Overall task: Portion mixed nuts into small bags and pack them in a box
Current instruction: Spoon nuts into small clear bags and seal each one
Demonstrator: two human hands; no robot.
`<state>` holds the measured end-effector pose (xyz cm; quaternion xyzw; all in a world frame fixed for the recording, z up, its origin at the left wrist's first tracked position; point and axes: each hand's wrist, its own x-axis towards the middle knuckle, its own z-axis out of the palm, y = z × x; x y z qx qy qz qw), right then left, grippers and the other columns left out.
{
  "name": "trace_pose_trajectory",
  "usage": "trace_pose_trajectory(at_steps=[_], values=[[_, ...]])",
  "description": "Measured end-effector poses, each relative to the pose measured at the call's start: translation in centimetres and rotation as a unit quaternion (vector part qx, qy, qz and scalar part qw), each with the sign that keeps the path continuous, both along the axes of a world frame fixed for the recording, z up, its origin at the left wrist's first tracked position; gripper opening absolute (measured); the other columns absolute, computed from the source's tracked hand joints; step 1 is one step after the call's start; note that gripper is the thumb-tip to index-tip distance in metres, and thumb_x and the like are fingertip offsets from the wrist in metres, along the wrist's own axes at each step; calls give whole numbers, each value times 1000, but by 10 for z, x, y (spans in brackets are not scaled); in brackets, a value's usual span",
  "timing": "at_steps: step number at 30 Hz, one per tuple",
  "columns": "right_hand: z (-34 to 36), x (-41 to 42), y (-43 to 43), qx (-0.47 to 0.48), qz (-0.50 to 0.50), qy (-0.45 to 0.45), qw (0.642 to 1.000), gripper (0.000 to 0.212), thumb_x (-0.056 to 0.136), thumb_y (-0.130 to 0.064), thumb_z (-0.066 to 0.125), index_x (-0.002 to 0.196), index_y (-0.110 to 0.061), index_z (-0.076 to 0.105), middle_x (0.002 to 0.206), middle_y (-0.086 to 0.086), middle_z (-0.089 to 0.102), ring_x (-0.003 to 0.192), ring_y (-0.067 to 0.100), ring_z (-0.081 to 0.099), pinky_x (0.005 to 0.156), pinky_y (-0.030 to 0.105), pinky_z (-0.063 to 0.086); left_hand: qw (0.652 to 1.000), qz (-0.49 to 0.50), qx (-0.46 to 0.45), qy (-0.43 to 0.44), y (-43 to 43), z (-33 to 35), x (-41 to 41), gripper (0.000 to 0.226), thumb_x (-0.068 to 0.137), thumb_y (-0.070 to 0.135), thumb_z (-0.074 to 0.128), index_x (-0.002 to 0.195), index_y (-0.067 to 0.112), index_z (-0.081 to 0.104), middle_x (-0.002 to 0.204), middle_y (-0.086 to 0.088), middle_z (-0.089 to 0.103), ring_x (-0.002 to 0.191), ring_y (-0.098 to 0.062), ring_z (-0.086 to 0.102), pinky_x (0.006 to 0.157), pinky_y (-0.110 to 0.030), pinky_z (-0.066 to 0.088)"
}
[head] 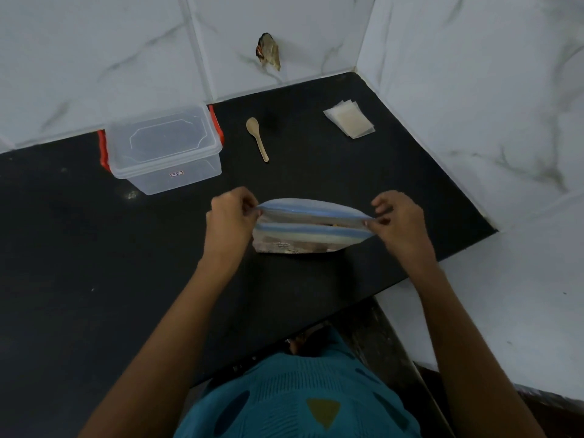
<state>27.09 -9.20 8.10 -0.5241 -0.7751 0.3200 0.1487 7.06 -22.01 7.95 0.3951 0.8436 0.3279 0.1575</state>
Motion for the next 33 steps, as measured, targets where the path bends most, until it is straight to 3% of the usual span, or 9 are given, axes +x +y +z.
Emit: trace_pose_trajectory(at_steps=[3, 6, 11, 15, 18, 22, 26, 30, 33], values=[[12, 9, 14, -11, 105, -34, 994, 20, 77, -3, 68, 86, -16, 54, 90, 2, 57, 78, 13, 60, 66, 19, 51, 1000, -15, -7, 2, 6, 11, -8, 14, 86, 13, 61, 99, 9, 61, 92, 1, 56, 86, -9, 55, 75, -21, 43], [20, 14, 20, 19, 106, 24, 994, 14, 80, -6, 66, 89, -14, 58, 87, -1, 59, 73, 7, 61, 55, 17, 53, 999, -19, -20, 29, 12, 18, -11, 16, 86, 17, 61, 101, 9, 61, 91, 1, 54, 86, -9, 53, 76, -21, 41], [3, 12, 19, 38, 118, -26, 992, 14, 78, -6, 68, 85, -14, 59, 91, -1, 56, 80, 8, 57, 69, 16, 48, 991, -84, -67, 76, 11, 12, -11, 18, 89, 15, 57, 103, 4, 59, 105, -12, 58, 97, -22, 58, 82, -28, 44], [-4, 7, 11, -6, 171, 2, 985, 36, 76, 2, 67, 109, -10, 59, 106, -2, 54, 87, 4, 56, 77, 16, 48, 983, -136, -59, 112, 6, 4, -10, 26, 88, 11, 58, 112, 5, 55, 116, -13, 53, 104, -24, 54, 87, -30, 45], [-7, 3, 7, 29, 219, -21, 975, 27, 79, -7, 66, 105, -14, 62, 103, -6, 54, 92, 8, 56, 83, 27, 49, 976, -174, -68, 116, 8, 6, -4, 41, 87, 10, 58, 127, 12, 47, 132, -8, 43, 120, -22, 45, 99, -35, 42], [-3, 2, 11, 73, 203, -29, 976, 18, 85, -8, 61, 102, -9, 65, 101, 4, 63, 92, 12, 57, 85, 33, 50, 963, -229, -107, 97, 9, 7, -2, 27, 92, 8, 50, 117, 14, 55, 120, -6, 55, 110, -21, 54, 92, -37, 47], [2, 2, 21, 74, 192, -33, 978, 16, 83, -10, 63, 99, -7, 66, 97, 8, 66, 87, 12, 57, 83, 31, 50, 960, -242, -109, 89, 12, 9, -9, 26, 93, 9, 49, 118, 11, 58, 119, -9, 58, 109, -21, 56, 92, -35, 47], [-1, 3, 23, 66, 157, -32, 985, 16, 81, -14, 66, 97, -9, 66, 92, 3, 63, 83, 9, 57, 75, 25, 50, 957, -257, -108, 86, 15, 6, -12, 28, 90, 12, 55, 118, 11, 58, 119, -7, 52, 107, -17, 53, 88, -25, 43], [-3, 11, 22, 18, 145, -2, 989, 17, 78, -13, 69, 93, -15, 64, 92, -4, 60, 85, 9, 59, 75, 24, 51, 966, -236, -91, 50, 13, 6, -15, 23, 86, 14, 61, 110, 11, 60, 109, -5, 54, 99, -16, 54, 85, -27, 45]])
